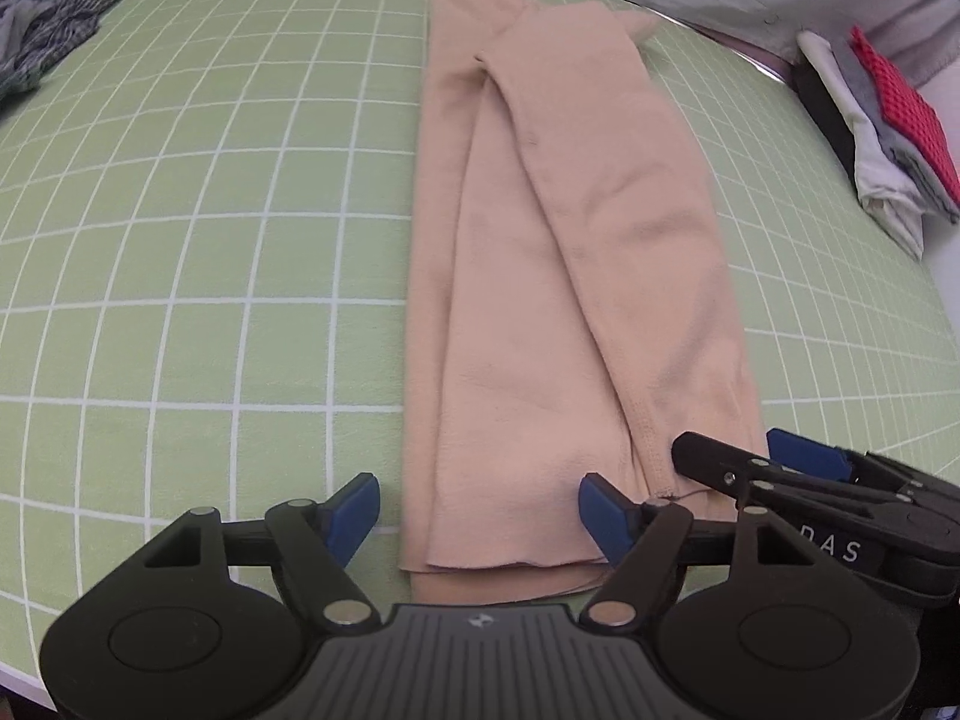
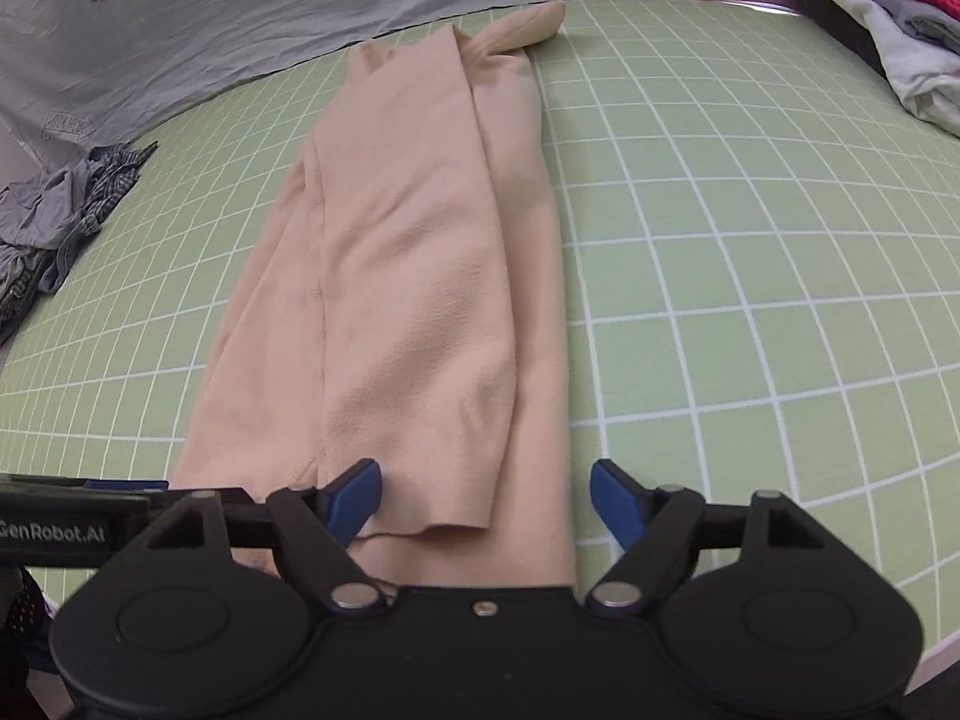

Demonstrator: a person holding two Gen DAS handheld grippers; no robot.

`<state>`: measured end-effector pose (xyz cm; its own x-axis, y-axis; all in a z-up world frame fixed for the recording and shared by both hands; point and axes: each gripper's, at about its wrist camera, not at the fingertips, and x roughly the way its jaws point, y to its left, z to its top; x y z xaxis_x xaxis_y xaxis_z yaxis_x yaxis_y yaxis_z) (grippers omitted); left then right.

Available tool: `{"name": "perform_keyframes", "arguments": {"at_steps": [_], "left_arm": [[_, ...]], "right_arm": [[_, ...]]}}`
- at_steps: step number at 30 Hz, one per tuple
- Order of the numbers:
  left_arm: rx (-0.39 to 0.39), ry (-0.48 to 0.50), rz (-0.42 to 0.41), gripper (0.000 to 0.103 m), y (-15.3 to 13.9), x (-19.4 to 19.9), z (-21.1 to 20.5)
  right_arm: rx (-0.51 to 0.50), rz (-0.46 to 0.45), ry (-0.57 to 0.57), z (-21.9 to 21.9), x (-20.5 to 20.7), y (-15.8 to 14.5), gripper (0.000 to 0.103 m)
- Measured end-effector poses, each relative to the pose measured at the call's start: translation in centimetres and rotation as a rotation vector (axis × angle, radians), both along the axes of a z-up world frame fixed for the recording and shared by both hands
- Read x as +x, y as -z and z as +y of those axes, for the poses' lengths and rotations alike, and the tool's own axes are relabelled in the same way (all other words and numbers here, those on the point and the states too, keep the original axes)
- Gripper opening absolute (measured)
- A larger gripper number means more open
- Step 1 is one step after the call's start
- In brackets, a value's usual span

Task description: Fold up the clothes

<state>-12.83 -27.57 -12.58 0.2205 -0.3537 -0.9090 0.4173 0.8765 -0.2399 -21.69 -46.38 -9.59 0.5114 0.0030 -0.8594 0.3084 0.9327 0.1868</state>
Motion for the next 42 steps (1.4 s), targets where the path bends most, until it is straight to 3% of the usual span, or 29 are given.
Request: {"name": "perform_keyframes", "arguments": {"at_steps": [2,4,7,9,10,15,18,21,23,31,36,42], "left_arm": [[0.005,0.016,-0.014,0.072,0.0,-0.3,-0.2],[-0.008,0.053,-0.010,0.066,-0.1,-0.5,-0.4],[-0.019,0.115,-0.021,0.046,-0.1,-1.2,-0.9],[-0.055,0.111,0.021,0.018,0.2,-1.1,-0.7],[-0.081,0.108,0.058,0.017,0.3,-1.1,-0.4],[-0.186,0.152,0.212,0.013,0.5,-2.7,1.0],[-0.235,0.173,0.213,0.013,-1.0,-3.4,1.7],[-0.297,0.167,0.142,0.013,-4.6,-2.0,2.2],[-0.340,0.161,0.063,0.013,-7.6,-0.5,2.4],[-0.533,0.035,-0.161,0.012,-16.8,7.6,0.0],[-0.571,-0.021,-0.253,0.012,-19.2,12.8,-2.4],[-0.527,-0.092,-0.208,0.013,-16.5,18.7,-5.1]], "right_arm": [[-0.008,-0.007,-0.027,0.4,-0.1,-0.1,0.075],[-0.027,-0.021,-0.077,0.7,-0.4,-0.2,0.054],[-0.026,-0.039,-0.145,0.8,-0.9,-0.5,0.029],[-0.008,-0.051,-0.174,0.5,-1.2,-0.7,0.021],[-0.003,-0.054,-0.188,0.3,-1.4,-0.8,0.018],[0.023,-0.019,-0.255,-0.3,-4.3,-1.8,0.016],[0.120,-0.026,-0.219,-1.9,-6.5,-2.7,0.015],[0.209,-0.112,-0.200,-3.9,-6.8,-5.4,0.013],[0.217,-0.189,-0.211,-4.9,-5.7,-8.1,0.012],[0.134,-0.486,-0.268,-7.3,2.3,-16.9,0.012],[0.084,-0.588,-0.267,-9.4,8.0,-19.1,0.012],[0.056,-0.557,-0.254,-11.5,14.9,-16.9,0.012]]}}
